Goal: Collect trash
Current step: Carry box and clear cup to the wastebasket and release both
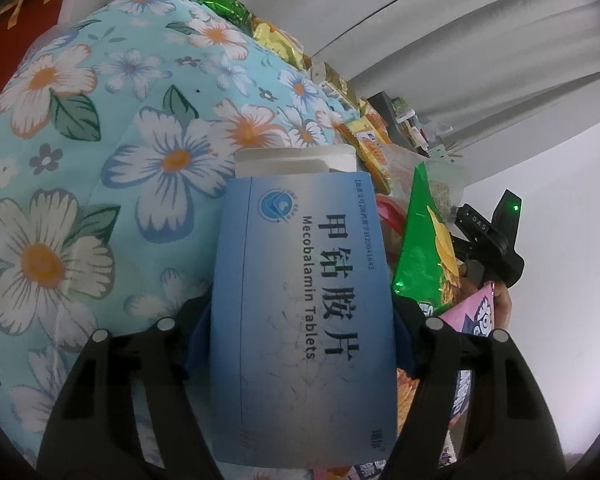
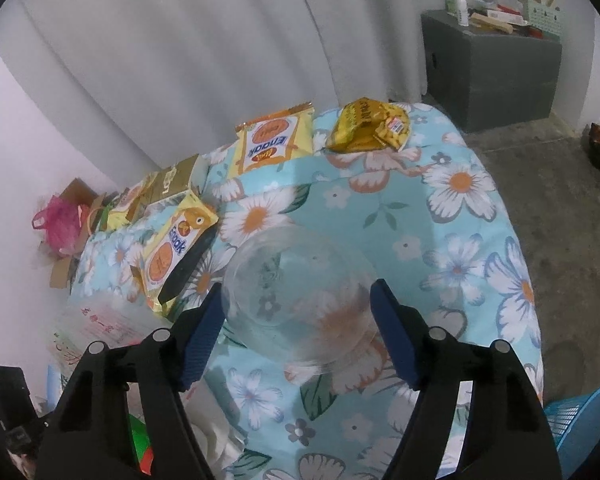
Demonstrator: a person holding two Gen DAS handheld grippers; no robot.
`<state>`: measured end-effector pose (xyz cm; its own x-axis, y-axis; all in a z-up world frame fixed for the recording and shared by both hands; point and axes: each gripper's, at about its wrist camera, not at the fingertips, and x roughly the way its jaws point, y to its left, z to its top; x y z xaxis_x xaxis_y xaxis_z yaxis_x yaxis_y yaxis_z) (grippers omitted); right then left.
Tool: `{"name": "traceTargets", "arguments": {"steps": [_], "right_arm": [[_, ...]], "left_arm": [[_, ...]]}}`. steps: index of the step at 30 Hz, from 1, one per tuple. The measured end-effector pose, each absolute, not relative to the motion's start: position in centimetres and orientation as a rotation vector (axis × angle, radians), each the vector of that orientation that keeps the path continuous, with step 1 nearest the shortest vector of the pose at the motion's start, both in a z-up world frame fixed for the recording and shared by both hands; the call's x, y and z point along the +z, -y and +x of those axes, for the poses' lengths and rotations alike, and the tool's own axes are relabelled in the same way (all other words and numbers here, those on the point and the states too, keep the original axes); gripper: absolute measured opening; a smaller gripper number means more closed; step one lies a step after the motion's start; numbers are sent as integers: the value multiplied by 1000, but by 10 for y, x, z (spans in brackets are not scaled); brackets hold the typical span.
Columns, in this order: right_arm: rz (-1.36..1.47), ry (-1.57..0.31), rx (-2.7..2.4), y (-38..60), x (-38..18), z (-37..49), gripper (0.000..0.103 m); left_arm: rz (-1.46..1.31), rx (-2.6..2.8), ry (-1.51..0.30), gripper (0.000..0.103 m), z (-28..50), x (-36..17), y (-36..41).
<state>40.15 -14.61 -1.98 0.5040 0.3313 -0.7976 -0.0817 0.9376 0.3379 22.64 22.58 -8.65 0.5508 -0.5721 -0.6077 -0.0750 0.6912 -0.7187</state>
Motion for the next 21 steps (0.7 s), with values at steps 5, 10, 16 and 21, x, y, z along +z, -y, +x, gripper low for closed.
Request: {"name": "traceTargets", "arguments": {"steps": [5, 10, 16, 21], "right_arm": [[267, -976, 246, 151, -5, 395, 71], [269, -937, 242, 159, 12, 385, 71], [296, -900, 253, 170, 33, 365, 71], [321, -884, 260, 181, 52, 340, 71]], "left_arm": [[-771, -329, -948, 67, 220, -83, -227], [-760, -314, -917, 67, 211, -74, -232], [-755, -307, -868, 67, 196, -58, -241], [-746, -318, -822, 67, 182, -40, -240]]}}
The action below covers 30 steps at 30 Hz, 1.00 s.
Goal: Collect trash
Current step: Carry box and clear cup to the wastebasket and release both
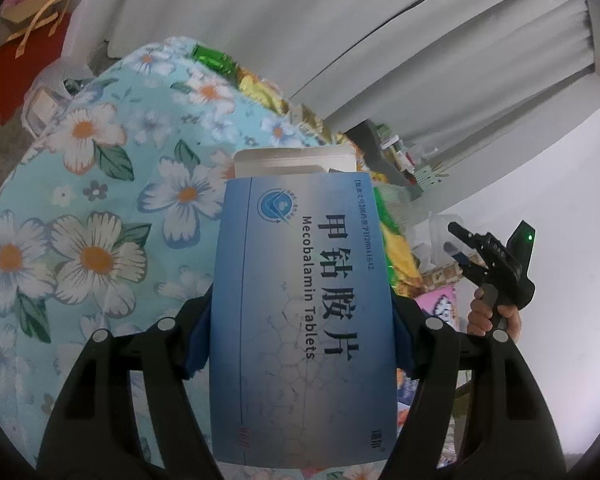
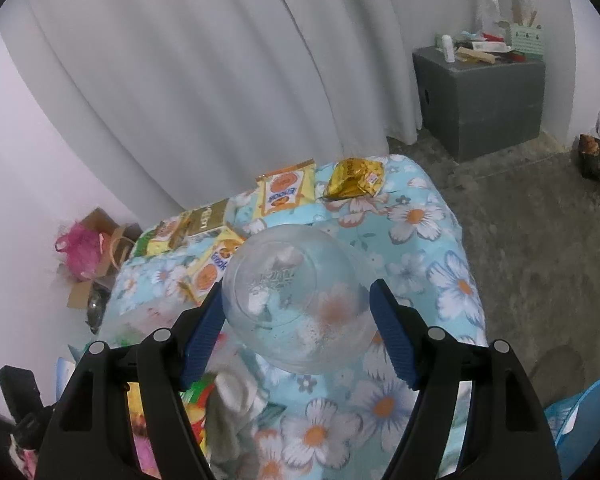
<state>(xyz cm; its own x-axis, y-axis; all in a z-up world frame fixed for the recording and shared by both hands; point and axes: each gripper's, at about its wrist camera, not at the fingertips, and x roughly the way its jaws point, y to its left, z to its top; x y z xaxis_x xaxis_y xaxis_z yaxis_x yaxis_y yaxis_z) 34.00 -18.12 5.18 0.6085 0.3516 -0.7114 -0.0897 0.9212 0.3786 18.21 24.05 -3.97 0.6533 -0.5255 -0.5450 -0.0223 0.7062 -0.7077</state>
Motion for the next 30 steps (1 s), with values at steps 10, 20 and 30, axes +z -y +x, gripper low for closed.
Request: {"name": "traceTargets", "arguments": {"steps": [10, 20, 30], "right_arm": [[395, -821, 287, 214, 96, 259, 71], [481, -768, 197, 297, 114, 156, 71], [658, -704, -58, 425, 88, 36, 71]], "left_arm": [[-700, -388, -738, 67, 154, 12, -213], [-571, -581, -731, 67, 142, 63, -116], [-342, -912, -902, 67, 159, 74, 80]]}}
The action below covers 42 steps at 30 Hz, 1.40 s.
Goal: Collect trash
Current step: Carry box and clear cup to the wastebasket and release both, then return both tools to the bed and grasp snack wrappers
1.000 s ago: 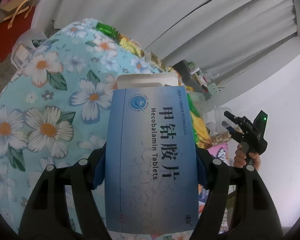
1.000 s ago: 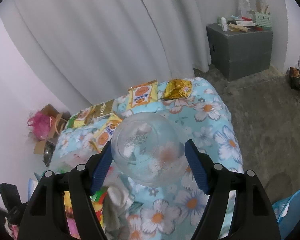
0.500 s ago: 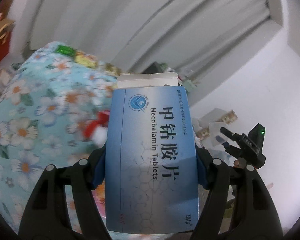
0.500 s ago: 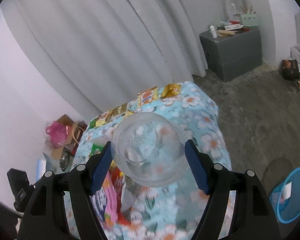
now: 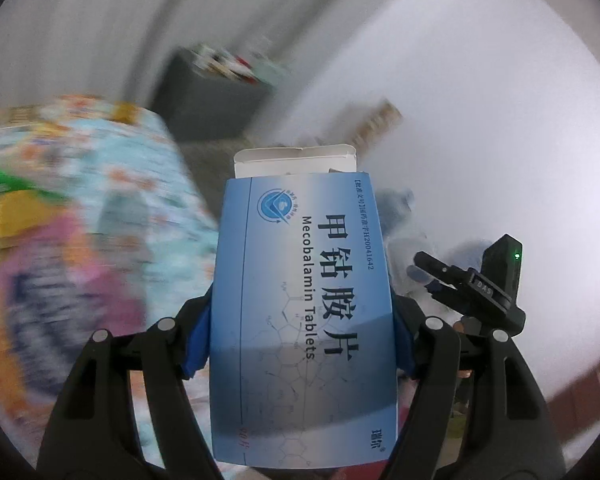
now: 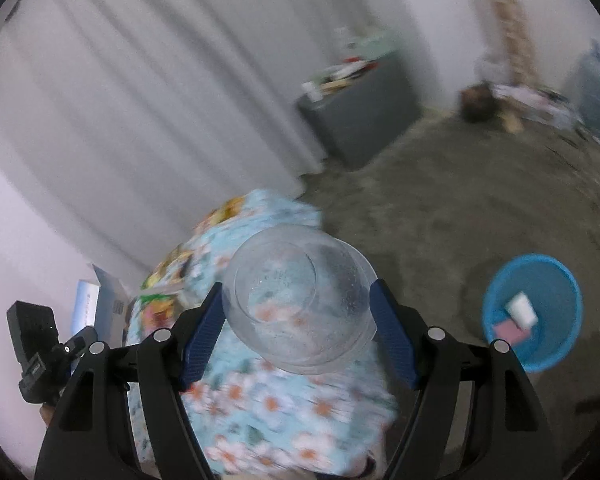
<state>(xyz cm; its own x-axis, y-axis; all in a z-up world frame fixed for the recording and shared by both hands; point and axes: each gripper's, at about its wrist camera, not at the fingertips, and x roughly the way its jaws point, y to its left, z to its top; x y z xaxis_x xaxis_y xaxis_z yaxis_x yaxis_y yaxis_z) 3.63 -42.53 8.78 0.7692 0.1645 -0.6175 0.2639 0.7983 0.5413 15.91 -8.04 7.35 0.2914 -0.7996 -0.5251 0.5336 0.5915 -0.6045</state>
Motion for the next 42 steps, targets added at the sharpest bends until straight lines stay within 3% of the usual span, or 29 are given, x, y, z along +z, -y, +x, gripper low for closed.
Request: {"name": "traceTargets", "arguments": {"steps": [8, 19, 21, 24, 32, 42], "right_arm": [[879, -704, -280, 519, 16, -31, 71], [1326, -621, -467, 633, -127, -50, 73], [1406, -614, -511, 651, -160, -48, 81], [1485, -662, -563, 665, -203, -44, 82], [1486, -677, -554, 659, -224, -61, 82], [1242, -687, -425, 634, -151, -48, 82]], "left_arm": [[-163, -1097, -1072, 67, 161, 43, 252], [-37, -1123, -1267, 67, 152, -62, 437], [-21, -1093, -1287, 78, 153, -86, 463], [-21, -1035, -1356, 81, 161, -123, 489], [-51, -1032, -1379, 82, 161, -127, 476], [-99, -1041, -1269, 82, 157, -51, 382]]}}
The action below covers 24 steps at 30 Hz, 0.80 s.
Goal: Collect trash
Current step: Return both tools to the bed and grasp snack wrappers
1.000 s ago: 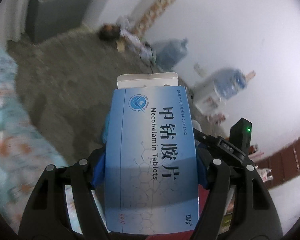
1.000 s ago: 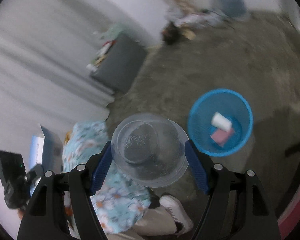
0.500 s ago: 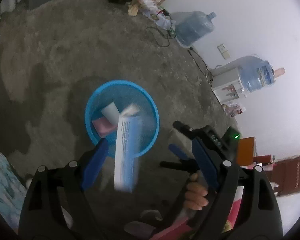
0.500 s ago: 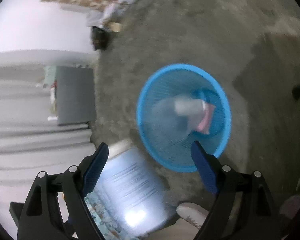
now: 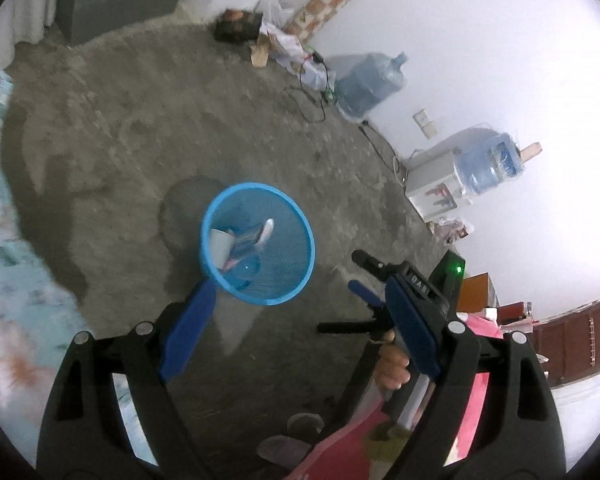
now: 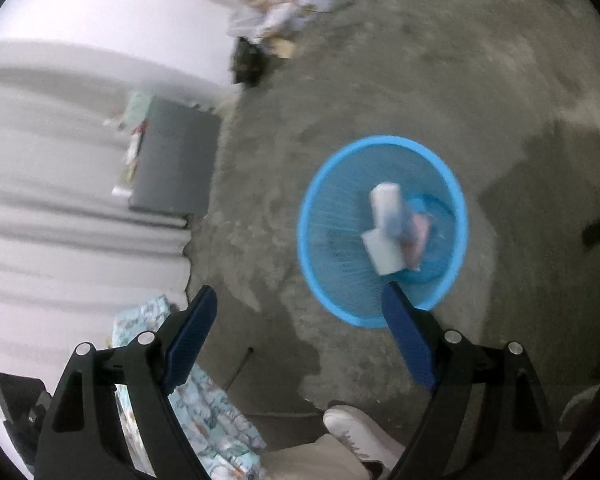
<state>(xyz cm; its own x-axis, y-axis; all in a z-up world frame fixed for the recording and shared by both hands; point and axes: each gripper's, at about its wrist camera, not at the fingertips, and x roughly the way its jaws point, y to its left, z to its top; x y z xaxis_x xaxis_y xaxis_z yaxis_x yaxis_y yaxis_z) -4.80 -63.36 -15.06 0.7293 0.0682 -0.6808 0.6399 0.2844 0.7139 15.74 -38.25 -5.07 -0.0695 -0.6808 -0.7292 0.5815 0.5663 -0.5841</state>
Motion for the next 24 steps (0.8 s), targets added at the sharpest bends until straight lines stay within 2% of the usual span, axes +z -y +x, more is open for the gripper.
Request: {"name": "traceTargets", "arguments": {"steps": [11, 18, 24], "right_arm": [[1032, -748, -140, 547, -54, 29, 82], [921, -799, 87, 463, 2, 91, 82], [871, -885, 271, 388, 24, 156, 82]], "left_arm": [[-198, -941, -1056, 82, 164, 41, 205], [-314, -816, -905, 82, 179, 72, 62], [-485, -639, -793, 82, 209, 77, -70]]}}
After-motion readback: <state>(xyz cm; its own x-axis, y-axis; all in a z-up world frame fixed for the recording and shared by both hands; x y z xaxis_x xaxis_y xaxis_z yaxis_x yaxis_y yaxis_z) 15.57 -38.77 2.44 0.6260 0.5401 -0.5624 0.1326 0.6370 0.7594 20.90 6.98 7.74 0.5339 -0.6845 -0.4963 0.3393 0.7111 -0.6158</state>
